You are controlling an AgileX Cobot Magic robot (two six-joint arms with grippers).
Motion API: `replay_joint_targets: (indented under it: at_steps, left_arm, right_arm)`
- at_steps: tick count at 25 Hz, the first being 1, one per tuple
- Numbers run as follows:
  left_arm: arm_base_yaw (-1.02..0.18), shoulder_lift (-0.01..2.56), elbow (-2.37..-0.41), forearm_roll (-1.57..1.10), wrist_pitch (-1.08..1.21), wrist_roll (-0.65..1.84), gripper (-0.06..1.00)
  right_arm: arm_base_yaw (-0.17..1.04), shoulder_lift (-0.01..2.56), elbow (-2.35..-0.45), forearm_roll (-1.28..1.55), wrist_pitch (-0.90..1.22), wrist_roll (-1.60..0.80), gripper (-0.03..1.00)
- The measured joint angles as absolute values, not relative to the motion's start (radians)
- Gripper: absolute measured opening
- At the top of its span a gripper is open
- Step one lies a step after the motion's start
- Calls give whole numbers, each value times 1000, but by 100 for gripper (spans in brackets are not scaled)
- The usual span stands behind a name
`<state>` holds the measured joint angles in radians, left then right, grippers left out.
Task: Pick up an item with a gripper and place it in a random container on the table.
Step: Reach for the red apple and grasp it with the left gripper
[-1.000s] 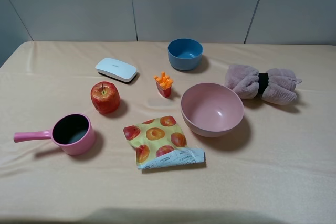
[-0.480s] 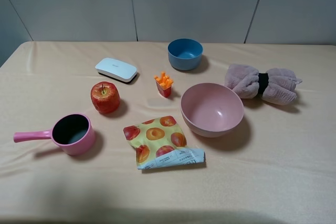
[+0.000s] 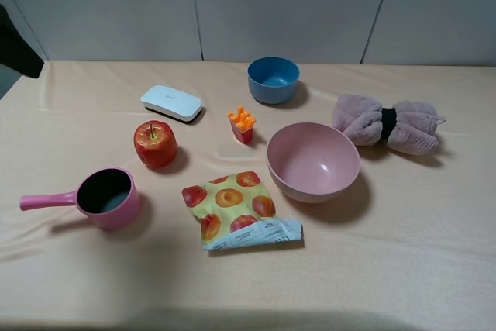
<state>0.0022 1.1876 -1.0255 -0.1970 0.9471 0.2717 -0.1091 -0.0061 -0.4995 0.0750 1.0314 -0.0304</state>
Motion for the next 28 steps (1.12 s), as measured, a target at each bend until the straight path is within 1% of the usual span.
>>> replay_joint_targets:
  at_steps: [7, 17, 28]
  left_arm:
    - [-13, 1335, -1125, -189, 998, 274, 100]
    - [-154, 1536, -1268, -121, 1013, 263, 99]
    - [-221, 1677, -1358, -109, 1049, 251, 99]
  right_arm:
    - [-109, -6, -500, 75, 1031, -30, 69]
    - [-109, -6, -500, 75, 1031, -30, 69]
    - [-109, -6, -500, 75, 1031, -30, 69]
